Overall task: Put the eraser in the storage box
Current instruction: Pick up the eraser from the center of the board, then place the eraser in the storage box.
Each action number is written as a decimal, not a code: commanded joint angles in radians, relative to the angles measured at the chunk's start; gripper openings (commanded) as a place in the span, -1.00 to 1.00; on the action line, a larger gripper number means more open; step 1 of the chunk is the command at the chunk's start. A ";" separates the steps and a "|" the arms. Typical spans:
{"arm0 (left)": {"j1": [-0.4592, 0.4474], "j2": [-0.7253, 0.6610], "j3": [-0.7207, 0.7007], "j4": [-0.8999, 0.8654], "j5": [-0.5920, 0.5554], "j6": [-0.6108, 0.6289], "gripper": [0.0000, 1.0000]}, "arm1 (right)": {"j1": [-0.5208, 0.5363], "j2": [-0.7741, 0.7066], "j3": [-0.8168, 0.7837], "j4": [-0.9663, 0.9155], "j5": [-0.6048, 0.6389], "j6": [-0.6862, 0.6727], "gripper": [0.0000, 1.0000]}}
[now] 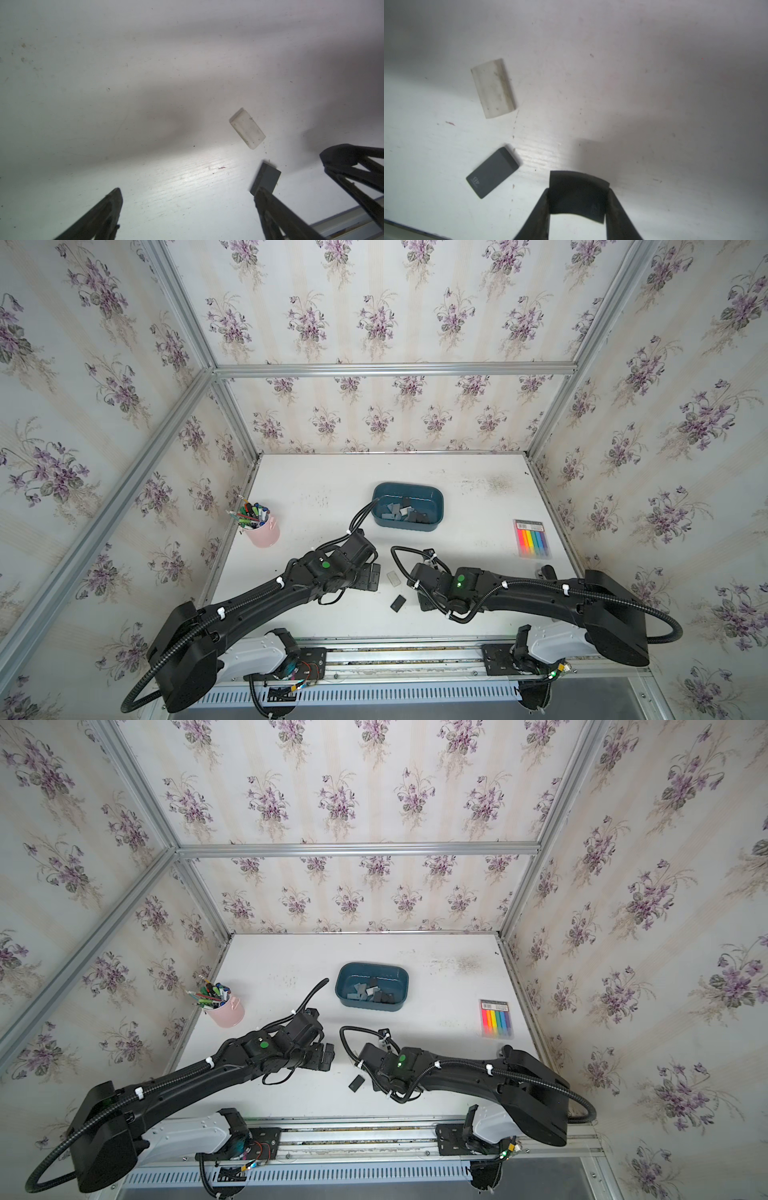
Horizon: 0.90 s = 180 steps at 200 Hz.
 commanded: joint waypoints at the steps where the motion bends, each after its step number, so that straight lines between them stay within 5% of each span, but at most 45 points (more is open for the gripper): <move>1: 0.001 -0.003 -0.012 0.037 0.014 0.021 0.99 | -0.035 -0.010 0.038 -0.021 0.040 -0.060 -0.25; 62: 0.001 0.057 -0.006 0.033 0.056 -0.056 0.99 | -0.265 0.058 0.278 0.013 -0.016 -0.277 -0.26; 116: -0.005 0.112 0.107 -0.107 0.044 -0.255 0.99 | -0.439 0.318 0.593 0.008 -0.102 -0.403 -0.26; 180: -0.012 0.258 0.122 -0.053 0.118 -0.378 0.99 | -0.558 0.636 0.871 -0.033 -0.209 -0.437 -0.26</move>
